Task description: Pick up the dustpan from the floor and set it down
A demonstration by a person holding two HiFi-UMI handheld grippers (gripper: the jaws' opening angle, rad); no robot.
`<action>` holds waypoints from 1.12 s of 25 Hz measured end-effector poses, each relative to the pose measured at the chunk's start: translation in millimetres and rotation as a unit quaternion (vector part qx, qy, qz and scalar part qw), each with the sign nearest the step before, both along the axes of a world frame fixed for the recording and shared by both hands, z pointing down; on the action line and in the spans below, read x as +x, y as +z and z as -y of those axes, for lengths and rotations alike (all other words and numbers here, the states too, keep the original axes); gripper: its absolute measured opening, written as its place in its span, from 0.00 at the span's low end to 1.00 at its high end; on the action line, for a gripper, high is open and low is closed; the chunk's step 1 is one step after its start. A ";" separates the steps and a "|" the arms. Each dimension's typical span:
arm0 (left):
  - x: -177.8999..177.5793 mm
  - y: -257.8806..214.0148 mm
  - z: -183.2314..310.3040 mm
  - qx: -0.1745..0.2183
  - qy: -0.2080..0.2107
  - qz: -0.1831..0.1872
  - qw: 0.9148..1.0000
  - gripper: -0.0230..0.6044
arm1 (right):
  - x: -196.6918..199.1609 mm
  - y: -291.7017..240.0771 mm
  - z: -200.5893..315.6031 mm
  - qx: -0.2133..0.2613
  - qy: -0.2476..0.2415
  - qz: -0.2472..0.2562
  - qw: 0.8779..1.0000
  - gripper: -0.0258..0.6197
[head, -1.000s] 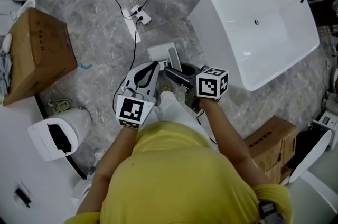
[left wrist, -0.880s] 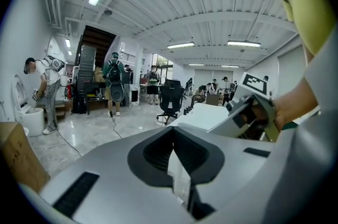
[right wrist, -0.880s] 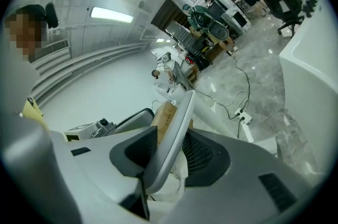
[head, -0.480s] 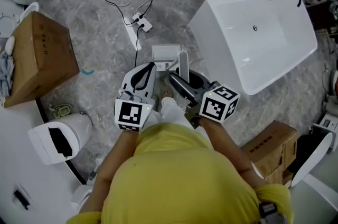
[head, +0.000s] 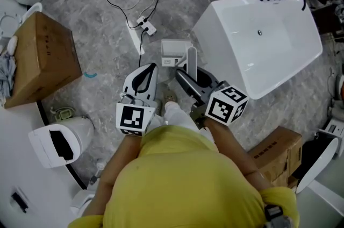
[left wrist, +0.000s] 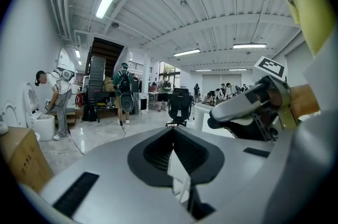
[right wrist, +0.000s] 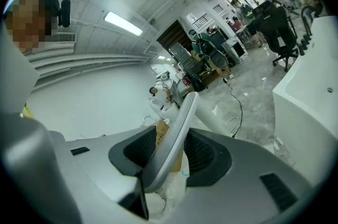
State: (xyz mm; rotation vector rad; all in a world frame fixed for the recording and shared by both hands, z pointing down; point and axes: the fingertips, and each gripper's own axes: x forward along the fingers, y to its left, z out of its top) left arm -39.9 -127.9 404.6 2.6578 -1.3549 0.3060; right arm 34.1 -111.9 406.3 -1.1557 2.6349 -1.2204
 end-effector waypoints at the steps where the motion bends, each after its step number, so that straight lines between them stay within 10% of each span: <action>1: -1.2 -0.9 -0.7 0.001 0.000 -0.001 1.000 0.04 | 0.5 -1.0 0.4 0.001 0.000 -0.001 1.000 0.31; 28: -5.8 13.0 -4.7 -0.024 0.004 0.005 1.000 0.04 | -8.1 71.0 19.7 -0.029 -0.018 -0.039 0.999 0.32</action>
